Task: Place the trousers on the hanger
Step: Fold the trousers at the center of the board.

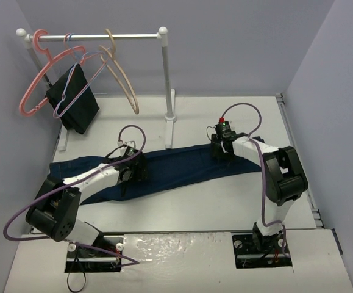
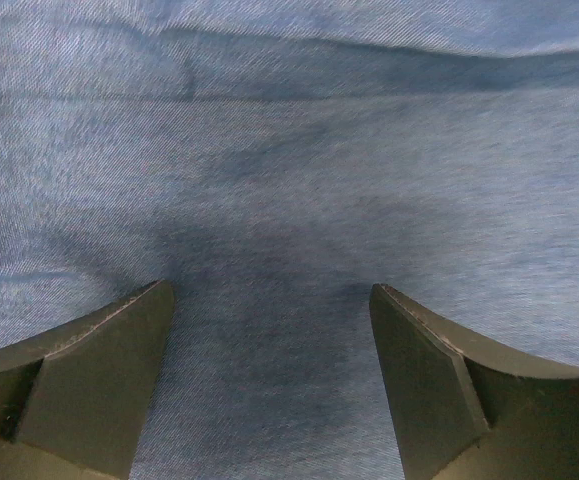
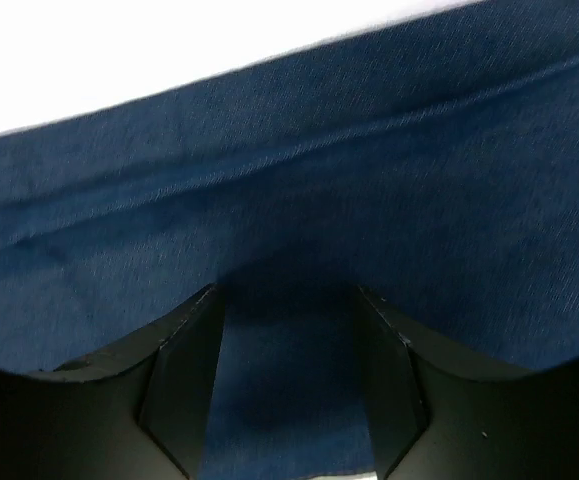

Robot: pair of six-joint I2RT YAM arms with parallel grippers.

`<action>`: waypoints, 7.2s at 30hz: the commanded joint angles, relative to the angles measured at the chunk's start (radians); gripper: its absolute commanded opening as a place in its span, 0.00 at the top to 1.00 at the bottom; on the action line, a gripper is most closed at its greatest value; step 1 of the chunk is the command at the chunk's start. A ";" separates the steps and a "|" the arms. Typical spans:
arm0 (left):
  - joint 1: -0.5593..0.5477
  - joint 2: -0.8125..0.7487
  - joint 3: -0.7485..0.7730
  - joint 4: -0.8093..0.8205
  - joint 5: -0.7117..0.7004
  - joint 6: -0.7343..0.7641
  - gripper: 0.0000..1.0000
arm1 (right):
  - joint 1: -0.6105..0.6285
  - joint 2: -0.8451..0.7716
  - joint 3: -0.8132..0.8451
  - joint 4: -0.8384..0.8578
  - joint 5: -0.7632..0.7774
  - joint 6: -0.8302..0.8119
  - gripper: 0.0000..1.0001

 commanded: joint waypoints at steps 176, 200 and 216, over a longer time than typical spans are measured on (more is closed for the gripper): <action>0.112 -0.580 0.146 -0.378 -0.130 0.383 0.03 | -0.602 0.143 0.279 -0.014 -0.192 -0.315 0.57; 0.128 -0.586 0.145 -0.376 -0.114 0.385 0.03 | -0.602 0.123 0.219 -0.008 -0.198 -0.301 0.84; 0.128 -0.586 0.144 -0.377 -0.112 0.384 0.03 | -0.602 -0.023 0.251 -0.003 -0.115 -0.297 1.00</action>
